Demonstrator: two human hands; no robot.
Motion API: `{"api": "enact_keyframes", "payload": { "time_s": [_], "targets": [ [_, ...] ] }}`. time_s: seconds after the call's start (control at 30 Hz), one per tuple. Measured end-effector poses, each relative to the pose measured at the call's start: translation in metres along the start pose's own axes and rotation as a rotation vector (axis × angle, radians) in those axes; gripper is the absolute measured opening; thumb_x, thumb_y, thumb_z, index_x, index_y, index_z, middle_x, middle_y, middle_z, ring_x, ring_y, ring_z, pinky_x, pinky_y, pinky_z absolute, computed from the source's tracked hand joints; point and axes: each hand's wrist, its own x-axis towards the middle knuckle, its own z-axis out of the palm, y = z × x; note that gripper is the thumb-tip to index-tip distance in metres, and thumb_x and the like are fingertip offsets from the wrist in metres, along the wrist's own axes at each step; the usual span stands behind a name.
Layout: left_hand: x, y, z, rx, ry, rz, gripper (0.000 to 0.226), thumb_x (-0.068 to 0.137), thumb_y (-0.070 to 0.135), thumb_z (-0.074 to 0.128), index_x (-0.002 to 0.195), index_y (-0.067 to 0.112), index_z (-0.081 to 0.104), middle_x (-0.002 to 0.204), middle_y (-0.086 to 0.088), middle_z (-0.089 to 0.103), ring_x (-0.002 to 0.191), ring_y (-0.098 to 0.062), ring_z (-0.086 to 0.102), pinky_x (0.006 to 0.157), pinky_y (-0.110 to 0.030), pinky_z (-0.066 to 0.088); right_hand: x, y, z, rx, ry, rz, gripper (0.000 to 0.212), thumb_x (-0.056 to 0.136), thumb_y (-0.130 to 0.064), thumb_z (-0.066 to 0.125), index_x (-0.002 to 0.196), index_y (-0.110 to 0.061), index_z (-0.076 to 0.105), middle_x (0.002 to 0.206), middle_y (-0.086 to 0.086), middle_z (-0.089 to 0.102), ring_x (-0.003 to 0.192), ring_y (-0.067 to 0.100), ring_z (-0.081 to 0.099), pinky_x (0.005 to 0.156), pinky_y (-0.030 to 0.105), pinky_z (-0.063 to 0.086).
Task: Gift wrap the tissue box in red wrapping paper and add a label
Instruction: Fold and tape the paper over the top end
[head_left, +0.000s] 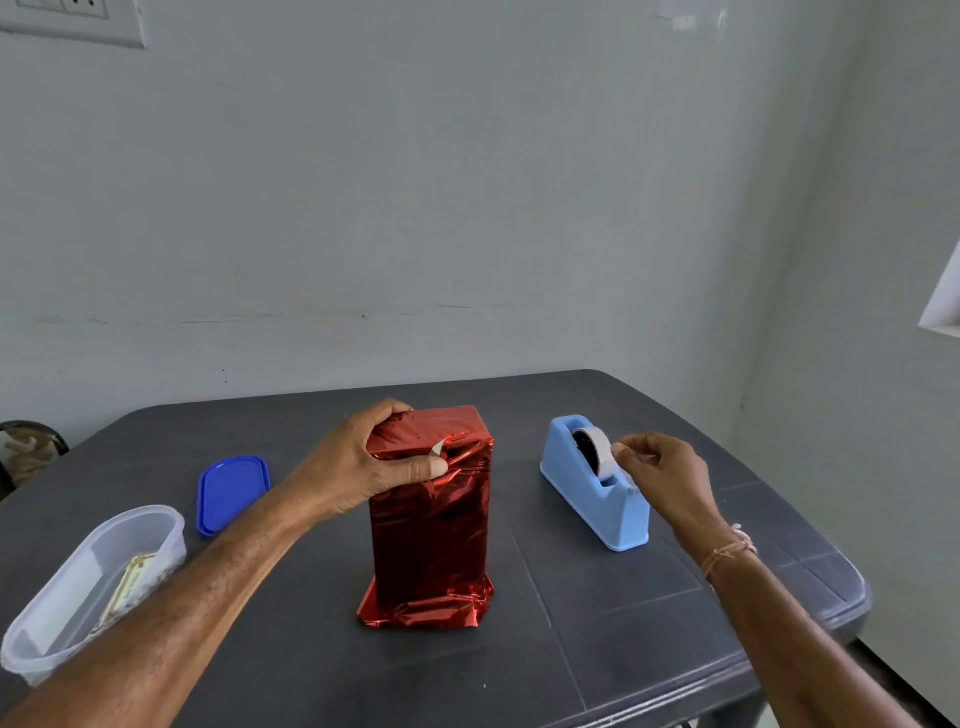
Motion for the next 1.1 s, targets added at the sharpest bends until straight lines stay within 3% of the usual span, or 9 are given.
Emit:
{"api": "enact_keyframes", "payload": {
  "time_s": [0.13, 0.2, 0.47, 0.6, 0.73, 0.8, 0.9, 1.0, 1.1],
  "targets": [
    [0.000, 0.002, 0.001, -0.009, -0.001, -0.006, 0.053, 0.068, 0.047, 0.085, 0.114, 0.032, 0.063, 0.101, 0.005, 0.073, 0.088, -0.003, 0.070, 0.077, -0.020, 0.053, 0.020, 0.025, -0.007, -0.182, -0.154, 0.184, 0.052, 0.095, -0.047, 0.066, 0.102, 0.004, 0.073, 0.095, 0.015, 0.071, 0.084, 0.021, 0.060, 0.084, 0.046, 0.055],
    [-0.002, 0.004, 0.001, -0.014, 0.000, -0.011, 0.053, 0.069, 0.046, 0.085, 0.114, 0.031, 0.063, 0.102, 0.006, 0.072, 0.088, -0.002, 0.069, 0.076, -0.018, 0.053, 0.028, 0.033, -0.008, -0.210, -0.222, 0.237, 0.058, 0.095, -0.049, 0.066, 0.104, 0.008, 0.072, 0.103, 0.024, 0.072, 0.082, 0.023, 0.059, 0.087, 0.049, 0.058],
    [-0.001, 0.002, 0.000, -0.026, -0.002, -0.025, 0.053, 0.068, 0.048, 0.085, 0.114, 0.032, 0.063, 0.103, 0.007, 0.072, 0.089, -0.002, 0.069, 0.081, -0.025, 0.055, 0.038, 0.016, -0.020, 0.052, -0.392, 0.376, 0.024, 0.094, -0.020, 0.074, 0.105, 0.001, 0.069, 0.103, 0.013, 0.067, 0.096, 0.031, 0.068, 0.074, 0.041, 0.061],
    [0.000, -0.002, 0.000, -0.019, 0.001, -0.023, 0.055, 0.068, 0.050, 0.086, 0.116, 0.033, 0.063, 0.103, 0.008, 0.072, 0.092, -0.005, 0.069, 0.087, -0.029, 0.056, 0.038, 0.011, -0.023, 0.209, -0.354, 0.451, 0.020, 0.095, -0.014, 0.069, 0.110, 0.001, 0.071, 0.089, 0.015, 0.065, 0.079, 0.031, 0.068, 0.072, 0.046, 0.061],
    [0.000, -0.002, 0.000, -0.023, -0.005, -0.017, 0.054, 0.069, 0.049, 0.086, 0.114, 0.033, 0.064, 0.102, 0.014, 0.072, 0.091, -0.005, 0.070, 0.085, -0.028, 0.054, 0.033, 0.016, -0.020, 0.340, -0.311, 0.502, 0.024, 0.096, -0.012, 0.068, 0.115, 0.001, 0.069, 0.089, 0.014, 0.063, 0.077, 0.027, 0.066, 0.079, 0.046, 0.060],
    [0.000, 0.000, 0.001, -0.021, -0.003, -0.013, 0.053, 0.069, 0.048, 0.086, 0.114, 0.032, 0.064, 0.101, 0.016, 0.071, 0.090, -0.004, 0.069, 0.084, -0.026, 0.054, 0.028, 0.018, -0.018, 0.382, -0.288, 0.510, 0.025, 0.096, -0.015, 0.068, 0.117, 0.000, 0.069, 0.095, 0.014, 0.064, 0.080, 0.026, 0.066, 0.082, 0.046, 0.059],
    [0.000, 0.000, 0.002, -0.033, -0.006, -0.014, 0.051, 0.069, 0.046, 0.085, 0.113, 0.030, 0.064, 0.100, 0.015, 0.071, 0.089, -0.004, 0.069, 0.083, -0.026, 0.053, 0.018, 0.017, -0.020, 0.260, -0.243, 0.486, 0.020, 0.095, -0.024, 0.072, 0.101, -0.005, 0.069, 0.112, 0.014, 0.062, 0.102, 0.032, 0.063, 0.084, 0.048, 0.058],
    [0.000, -0.002, 0.001, -0.028, -0.009, -0.022, 0.053, 0.069, 0.048, 0.085, 0.115, 0.032, 0.064, 0.101, 0.013, 0.072, 0.091, -0.005, 0.069, 0.084, -0.027, 0.053, 0.013, 0.013, -0.023, 0.216, -0.276, 0.512, 0.019, 0.093, -0.023, 0.075, 0.099, -0.007, 0.065, 0.121, 0.016, 0.059, 0.111, 0.038, 0.064, 0.073, 0.047, 0.064],
    [0.000, -0.001, 0.001, -0.030, -0.008, -0.029, 0.054, 0.069, 0.047, 0.086, 0.115, 0.031, 0.064, 0.102, 0.013, 0.072, 0.092, -0.004, 0.069, 0.083, -0.026, 0.052, 0.012, 0.009, -0.025, 0.249, -0.317, 0.547, 0.014, 0.095, -0.015, 0.073, 0.100, -0.004, 0.065, 0.128, 0.020, 0.056, 0.103, 0.038, 0.068, 0.058, 0.041, 0.065]
  ]
}}
